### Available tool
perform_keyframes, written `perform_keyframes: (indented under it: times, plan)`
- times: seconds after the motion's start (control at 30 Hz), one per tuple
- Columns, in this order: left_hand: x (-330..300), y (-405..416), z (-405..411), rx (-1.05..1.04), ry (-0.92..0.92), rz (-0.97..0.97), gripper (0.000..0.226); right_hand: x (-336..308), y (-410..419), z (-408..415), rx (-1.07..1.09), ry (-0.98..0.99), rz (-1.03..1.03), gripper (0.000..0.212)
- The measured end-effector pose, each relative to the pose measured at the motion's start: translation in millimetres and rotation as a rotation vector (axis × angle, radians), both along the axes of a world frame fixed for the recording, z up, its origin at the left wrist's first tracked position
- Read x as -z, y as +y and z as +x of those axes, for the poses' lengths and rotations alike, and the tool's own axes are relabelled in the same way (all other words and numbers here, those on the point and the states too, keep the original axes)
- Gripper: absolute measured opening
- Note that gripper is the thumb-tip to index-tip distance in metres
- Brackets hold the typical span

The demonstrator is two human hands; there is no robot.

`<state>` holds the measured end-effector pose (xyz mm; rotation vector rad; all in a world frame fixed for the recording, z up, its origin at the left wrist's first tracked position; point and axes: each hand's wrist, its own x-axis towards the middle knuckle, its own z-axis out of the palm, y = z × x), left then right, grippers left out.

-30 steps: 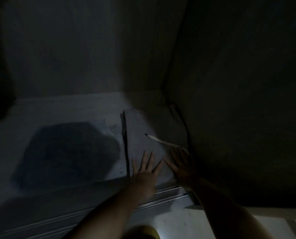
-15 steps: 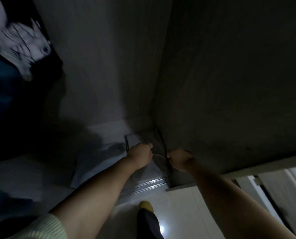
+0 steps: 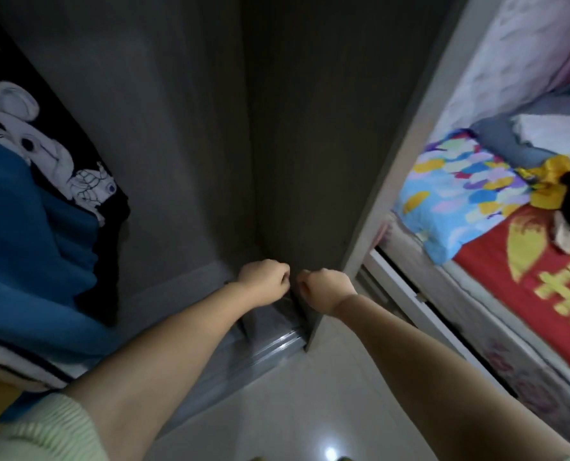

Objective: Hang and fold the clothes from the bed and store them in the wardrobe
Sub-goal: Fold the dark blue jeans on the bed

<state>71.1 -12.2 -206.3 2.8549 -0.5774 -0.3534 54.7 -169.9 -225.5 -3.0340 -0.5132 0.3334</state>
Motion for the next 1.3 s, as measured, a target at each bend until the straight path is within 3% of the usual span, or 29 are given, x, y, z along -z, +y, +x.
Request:
perform_keyframes:
  times: [0.23,0.57,0.77,1.03,1.3]
  plan:
    - [-10,-111,-48,0.267,-0.023,0.031,0.030,-35,-125,-74,0.219,-0.015,-0.027,0.032]
    - [-53,-416,-155,0.627,-0.037,-0.053,0.035,-78,-420,-276,0.689,0.017,-0.107,0.033]
    - [-61,-555,-216,0.780,0.036,-0.088,0.038,-89,-548,-371,0.892,0.066,-0.152,0.036]
    - [-55,-688,-235,0.938,0.065,-0.009,0.038,-72,-645,-419,1.063,0.097,-0.080,0.039]
    - [-65,-851,-230,1.062,-0.054,-0.058,0.038,-72,-775,-439,1.288,0.007,-0.135,0.035]
